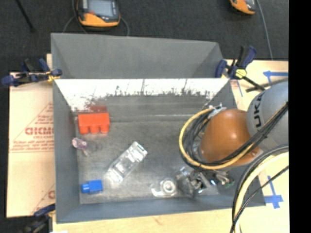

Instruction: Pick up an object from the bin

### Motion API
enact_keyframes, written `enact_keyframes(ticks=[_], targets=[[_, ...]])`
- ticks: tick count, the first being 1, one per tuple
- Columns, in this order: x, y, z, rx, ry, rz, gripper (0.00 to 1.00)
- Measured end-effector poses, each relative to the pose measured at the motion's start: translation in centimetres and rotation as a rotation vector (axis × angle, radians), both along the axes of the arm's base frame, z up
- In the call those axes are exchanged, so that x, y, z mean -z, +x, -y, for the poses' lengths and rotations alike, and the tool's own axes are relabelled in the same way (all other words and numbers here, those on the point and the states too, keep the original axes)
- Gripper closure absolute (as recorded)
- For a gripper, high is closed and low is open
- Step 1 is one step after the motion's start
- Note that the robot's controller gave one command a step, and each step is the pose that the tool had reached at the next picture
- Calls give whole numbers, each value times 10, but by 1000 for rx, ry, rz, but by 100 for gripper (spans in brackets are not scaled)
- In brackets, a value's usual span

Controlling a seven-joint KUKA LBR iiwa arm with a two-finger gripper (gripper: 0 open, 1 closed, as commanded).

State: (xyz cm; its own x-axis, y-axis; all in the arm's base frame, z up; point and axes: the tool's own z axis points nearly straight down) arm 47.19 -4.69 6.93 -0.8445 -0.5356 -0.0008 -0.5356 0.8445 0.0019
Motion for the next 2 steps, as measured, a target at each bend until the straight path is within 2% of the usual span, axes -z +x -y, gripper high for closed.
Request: enact_keyframes(ticks=[1,2], targets=[[-4,6,0,-1,0,23,0],[-7,52,84,-254,-2,4,0]])
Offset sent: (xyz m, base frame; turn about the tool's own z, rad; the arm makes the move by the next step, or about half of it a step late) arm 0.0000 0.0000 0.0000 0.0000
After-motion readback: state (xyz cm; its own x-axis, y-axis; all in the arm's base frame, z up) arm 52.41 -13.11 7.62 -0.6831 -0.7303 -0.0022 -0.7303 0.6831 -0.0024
